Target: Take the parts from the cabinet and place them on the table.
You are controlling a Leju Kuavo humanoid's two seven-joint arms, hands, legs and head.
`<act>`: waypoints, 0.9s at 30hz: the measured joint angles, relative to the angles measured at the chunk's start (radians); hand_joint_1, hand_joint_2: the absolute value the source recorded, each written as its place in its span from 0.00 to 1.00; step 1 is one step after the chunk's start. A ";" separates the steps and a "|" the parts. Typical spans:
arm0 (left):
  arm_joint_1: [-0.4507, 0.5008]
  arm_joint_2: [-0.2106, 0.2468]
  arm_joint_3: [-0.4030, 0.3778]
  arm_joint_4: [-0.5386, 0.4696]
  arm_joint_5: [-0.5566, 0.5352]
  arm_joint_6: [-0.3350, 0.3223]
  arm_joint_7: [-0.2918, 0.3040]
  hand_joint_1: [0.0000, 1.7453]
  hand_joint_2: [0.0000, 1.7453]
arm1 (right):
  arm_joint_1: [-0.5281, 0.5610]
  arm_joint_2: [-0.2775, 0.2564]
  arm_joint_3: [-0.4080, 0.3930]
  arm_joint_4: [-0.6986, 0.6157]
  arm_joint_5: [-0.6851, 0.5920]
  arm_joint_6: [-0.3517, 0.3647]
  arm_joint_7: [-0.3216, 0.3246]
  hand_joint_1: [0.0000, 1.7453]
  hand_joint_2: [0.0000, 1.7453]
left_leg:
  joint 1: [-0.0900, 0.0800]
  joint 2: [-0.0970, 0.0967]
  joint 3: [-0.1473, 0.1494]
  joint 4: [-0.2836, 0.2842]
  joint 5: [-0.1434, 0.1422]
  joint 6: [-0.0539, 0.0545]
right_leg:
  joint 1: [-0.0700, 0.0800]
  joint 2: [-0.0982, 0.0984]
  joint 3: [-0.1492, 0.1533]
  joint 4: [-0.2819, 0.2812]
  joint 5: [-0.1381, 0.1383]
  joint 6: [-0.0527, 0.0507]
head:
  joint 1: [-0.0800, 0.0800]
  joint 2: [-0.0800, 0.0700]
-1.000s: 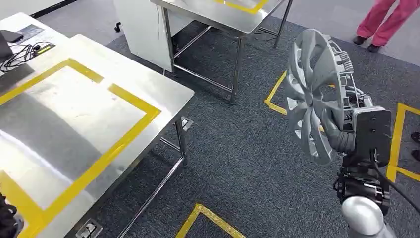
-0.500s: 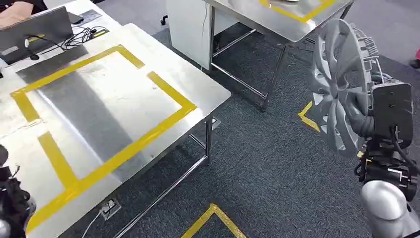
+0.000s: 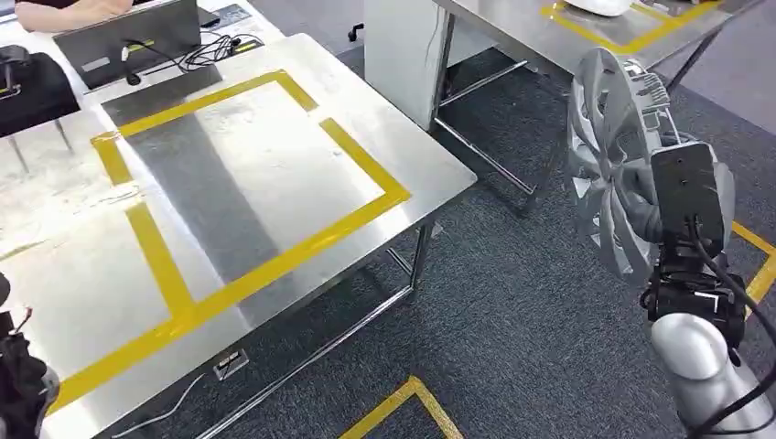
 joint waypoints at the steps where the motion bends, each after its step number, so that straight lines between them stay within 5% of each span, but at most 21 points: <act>1: -0.005 -0.002 -0.002 0.000 0.013 0.002 -0.014 0.00 0.00 | -0.005 0.004 0.006 0.009 -0.016 -0.002 -0.008 1.00 1.00 | 0.003 -0.010 -0.001 -0.002 0.002 0.005 | -0.007 0.048 -0.017 0.020 -0.021 0.009 | 0.007 0.000; 2: -0.011 -0.003 -0.003 0.002 0.020 0.005 -0.022 0.00 0.00 | -0.007 0.007 0.008 0.013 -0.020 -0.002 -0.014 1.00 1.00 | 0.004 -0.018 -0.001 -0.002 0.004 0.007 | -0.009 0.081 -0.029 0.048 -0.040 0.010 | 0.009 0.000; 3: -0.018 -0.007 -0.005 0.005 0.039 0.007 -0.041 0.00 0.00 | -0.013 0.011 0.013 0.023 -0.031 -0.003 -0.027 1.00 1.00 | 0.004 -0.031 -0.003 -0.002 0.007 0.013 | -0.008 0.115 -0.067 0.134 -0.082 0.010 | 0.016 0.000; 5: -0.024 -0.015 -0.020 0.016 0.055 0.008 -0.060 0.00 0.00 | -0.019 0.020 0.026 0.051 -0.032 -0.003 -0.040 1.00 1.00 | 0.000 -0.056 -0.007 -0.002 0.010 0.018 | -0.007 0.123 -0.137 0.279 -0.130 0.008 | 0.024 0.000; 6: -0.032 -0.021 -0.030 0.025 0.060 0.008 -0.066 0.00 0.00 | -0.019 0.024 0.034 0.068 -0.024 -0.002 -0.043 1.00 1.00 | -0.002 -0.071 -0.009 -0.001 0.011 0.020 | -0.006 0.123 -0.159 0.317 -0.132 0.004 | 0.026 0.000; 7: -0.038 -0.024 -0.038 0.031 0.061 0.007 -0.071 0.00 0.00 | -0.019 0.027 0.040 0.082 -0.015 -0.002 -0.044 1.00 1.00 | -0.004 -0.087 -0.010 -0.001 0.013 0.021 | -0.005 0.124 -0.155 0.299 -0.107 -0.002 | 0.029 0.000; 9: -0.046 -0.029 -0.048 0.038 0.062 0.006 -0.074 0.00 0.00 | -0.020 0.030 0.052 0.097 -0.002 -0.001 -0.044 1.00 1.00 | -0.008 -0.116 -0.010 0.000 0.015 0.022 | -0.001 0.135 -0.093 0.155 -0.020 -0.020 | 0.036 0.000; 10: -0.051 -0.031 -0.050 0.040 0.062 0.006 -0.074 0.00 0.00 | -0.023 0.031 0.056 0.101 0.001 0.000 -0.047 1.00 1.00 | -0.008 -0.129 -0.010 0.000 0.017 0.021 | 0.002 0.161 -0.055 0.067 0.020 -0.032 | 0.039 0.000; 11: -0.054 -0.033 -0.054 0.042 0.061 0.006 -0.074 0.00 0.00 | -0.029 0.033 0.061 0.106 0.004 0.002 -0.050 1.00 1.00 | -0.006 -0.134 -0.015 -0.003 0.022 0.017 | -0.006 0.205 -0.039 0.035 0.004 -0.043 | 0.034 0.000; 15: -0.077 -0.040 -0.077 0.059 0.060 0.008 -0.070 0.00 0.00 | -0.072 0.054 0.079 0.138 0.042 0.028 -0.053 1.00 1.00 | 0.008 -0.181 -0.035 -0.013 0.045 -0.016 | 0.008 0.171 -0.020 -0.001 0.017 -0.047 | 0.042 0.000; 16: -0.085 -0.041 -0.079 0.062 0.060 0.008 -0.070 0.00 0.00 | -0.084 0.065 0.085 0.148 0.065 0.037 -0.053 1.00 1.00 | 0.006 -0.159 -0.047 -0.007 0.039 -0.014 | -0.006 0.149 -0.010 -0.025 0.029 -0.042 | 0.043 0.000; 18: -0.108 -0.043 -0.088 0.073 0.063 0.006 -0.069 0.00 0.00 | -0.100 0.082 0.098 0.170 0.103 0.053 -0.053 1.00 1.00 | -0.005 -0.051 -0.092 0.086 -0.020 -0.019 | -0.003 0.130 -0.007 -0.036 0.036 -0.053 | 0.023 0.000; 19: -0.112 -0.046 -0.096 0.081 0.065 0.006 -0.069 0.00 0.00 | -0.107 0.089 0.104 0.181 0.111 0.056 -0.053 1.00 1.00 | -0.001 -0.029 -0.129 0.168 -0.055 -0.024 | -0.001 0.117 -0.008 -0.036 0.036 -0.052 | 0.016 0.000; 21: -0.113 -0.050 -0.105 0.097 0.068 0.005 -0.069 0.00 0.00 | -0.118 0.103 0.116 0.202 0.118 0.064 -0.054 1.00 1.00 | 0.004 -0.017 -0.181 0.283 -0.088 -0.032 | -0.001 0.093 -0.010 -0.034 0.035 -0.051 | 0.013 0.000; 23: -0.124 -0.053 -0.116 0.108 0.073 0.003 -0.071 0.00 0.00 | -0.126 0.118 0.133 0.231 0.135 0.082 -0.057 1.00 1.00 | 0.008 -0.012 -0.146 0.226 -0.042 -0.037 | -0.002 0.067 -0.010 -0.031 0.033 -0.048 | 0.002 0.000; 25: -0.138 -0.057 -0.127 0.117 0.076 -0.003 -0.071 0.00 0.00 | -0.149 0.136 0.149 0.260 0.159 0.093 -0.060 1.00 1.00 | 0.009 0.027 -0.032 0.033 0.031 -0.040 | -0.004 0.046 -0.011 -0.016 0.024 -0.034 | -0.003 0.000; 26: -0.145 -0.059 -0.130 0.121 0.076 -0.006 -0.074 0.00 0.00 | -0.159 0.144 0.155 0.269 0.166 0.096 -0.063 1.00 1.00 | -0.004 0.063 -0.016 0.000 0.000 -0.034 | 0.000 0.040 -0.014 -0.009 0.019 -0.027 | -0.008 0.000; 27: -0.147 -0.061 -0.134 0.124 0.077 -0.007 -0.074 0.00 0.00 | -0.168 0.146 0.159 0.277 0.170 0.097 -0.065 1.00 1.00 | 0.000 0.044 -0.004 -0.006 0.011 -0.021 | 0.007 0.034 -0.018 0.002 0.014 -0.020 | -0.010 0.000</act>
